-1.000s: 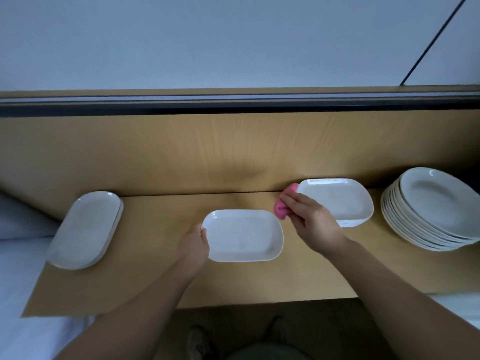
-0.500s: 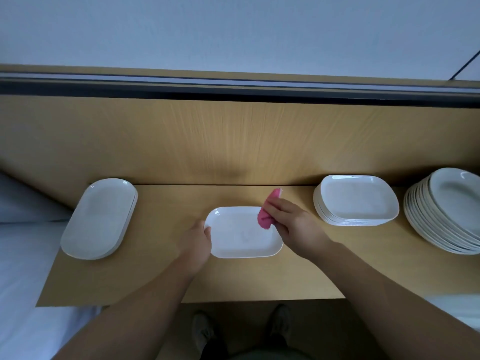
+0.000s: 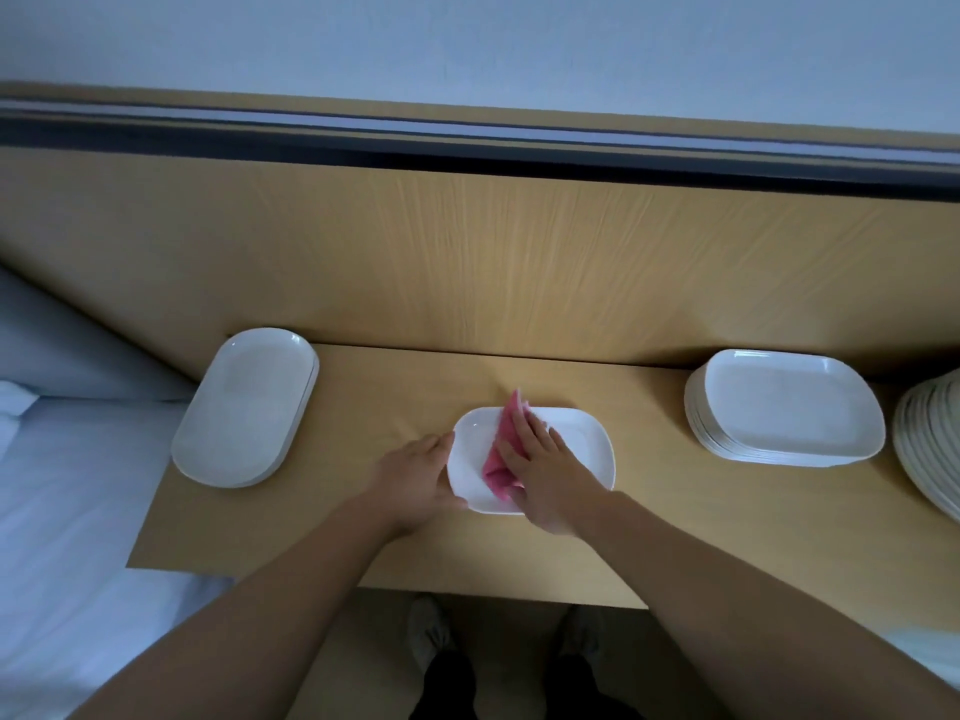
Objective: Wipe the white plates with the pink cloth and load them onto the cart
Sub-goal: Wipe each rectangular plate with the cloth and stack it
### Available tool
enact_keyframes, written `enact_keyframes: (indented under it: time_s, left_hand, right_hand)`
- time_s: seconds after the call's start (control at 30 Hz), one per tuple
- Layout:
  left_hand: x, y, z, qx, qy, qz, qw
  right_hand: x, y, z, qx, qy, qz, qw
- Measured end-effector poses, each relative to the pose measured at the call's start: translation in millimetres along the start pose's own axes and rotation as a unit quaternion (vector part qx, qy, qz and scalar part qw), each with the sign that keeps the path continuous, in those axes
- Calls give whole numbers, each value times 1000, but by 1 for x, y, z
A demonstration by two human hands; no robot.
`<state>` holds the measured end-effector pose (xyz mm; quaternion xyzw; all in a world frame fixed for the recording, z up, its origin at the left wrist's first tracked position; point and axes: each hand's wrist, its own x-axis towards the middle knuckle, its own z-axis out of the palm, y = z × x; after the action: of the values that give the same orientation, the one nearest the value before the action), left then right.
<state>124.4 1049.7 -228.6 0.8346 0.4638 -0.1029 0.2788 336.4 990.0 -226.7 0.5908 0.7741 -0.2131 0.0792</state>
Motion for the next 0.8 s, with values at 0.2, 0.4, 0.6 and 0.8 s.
enact_keyframes:
  time_s: [0.2, 0.4, 0.6, 0.8]
  left_hand:
    - [5, -2, 4, 10, 17, 17, 1000]
    - [5, -4, 5, 6, 30, 13, 999]
    - [-1, 2, -3, 36, 32, 8, 999]
    - [-2, 7, -12, 102, 4, -1, 995]
  right_hand:
    - [14, -16, 0, 9, 17, 19, 1000]
    - [25, -31, 0, 41, -42, -23, 998]
    - [15, -29, -3, 111, -69, -65, 989]
    - [9, -25, -8, 145, -77, -91, 982]
